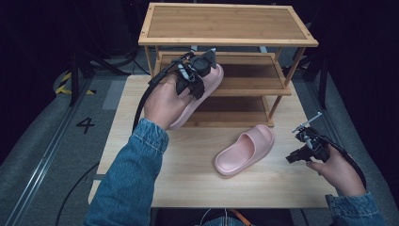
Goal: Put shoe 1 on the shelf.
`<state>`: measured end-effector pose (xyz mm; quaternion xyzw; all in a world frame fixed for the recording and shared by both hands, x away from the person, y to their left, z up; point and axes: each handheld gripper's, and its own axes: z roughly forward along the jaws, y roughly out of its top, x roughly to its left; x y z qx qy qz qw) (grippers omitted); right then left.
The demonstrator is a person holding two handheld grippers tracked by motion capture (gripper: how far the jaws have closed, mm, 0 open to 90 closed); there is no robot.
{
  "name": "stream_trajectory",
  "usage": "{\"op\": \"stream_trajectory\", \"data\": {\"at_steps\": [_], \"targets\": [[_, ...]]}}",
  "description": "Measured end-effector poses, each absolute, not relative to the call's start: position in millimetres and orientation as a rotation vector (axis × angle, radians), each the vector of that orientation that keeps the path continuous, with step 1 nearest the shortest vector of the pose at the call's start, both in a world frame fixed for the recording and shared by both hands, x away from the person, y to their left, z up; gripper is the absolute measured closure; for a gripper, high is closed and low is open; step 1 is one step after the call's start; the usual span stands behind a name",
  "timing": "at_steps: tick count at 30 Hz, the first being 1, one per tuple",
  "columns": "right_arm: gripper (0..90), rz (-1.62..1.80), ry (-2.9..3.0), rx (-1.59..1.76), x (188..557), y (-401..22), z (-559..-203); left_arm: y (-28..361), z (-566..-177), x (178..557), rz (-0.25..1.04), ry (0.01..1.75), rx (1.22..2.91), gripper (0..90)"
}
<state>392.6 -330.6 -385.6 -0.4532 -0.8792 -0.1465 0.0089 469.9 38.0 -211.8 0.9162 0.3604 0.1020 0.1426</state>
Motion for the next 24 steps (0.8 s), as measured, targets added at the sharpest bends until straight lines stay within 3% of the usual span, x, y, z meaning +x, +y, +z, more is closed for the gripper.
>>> {"op": "stream_trajectory", "data": {"at_steps": [24], "targets": [[65.5,-0.469,-2.779,-1.397,388.3,-330.3,-383.5,11.0,-226.1,506.1,0.359,1.068,2.613,81.6]]}}
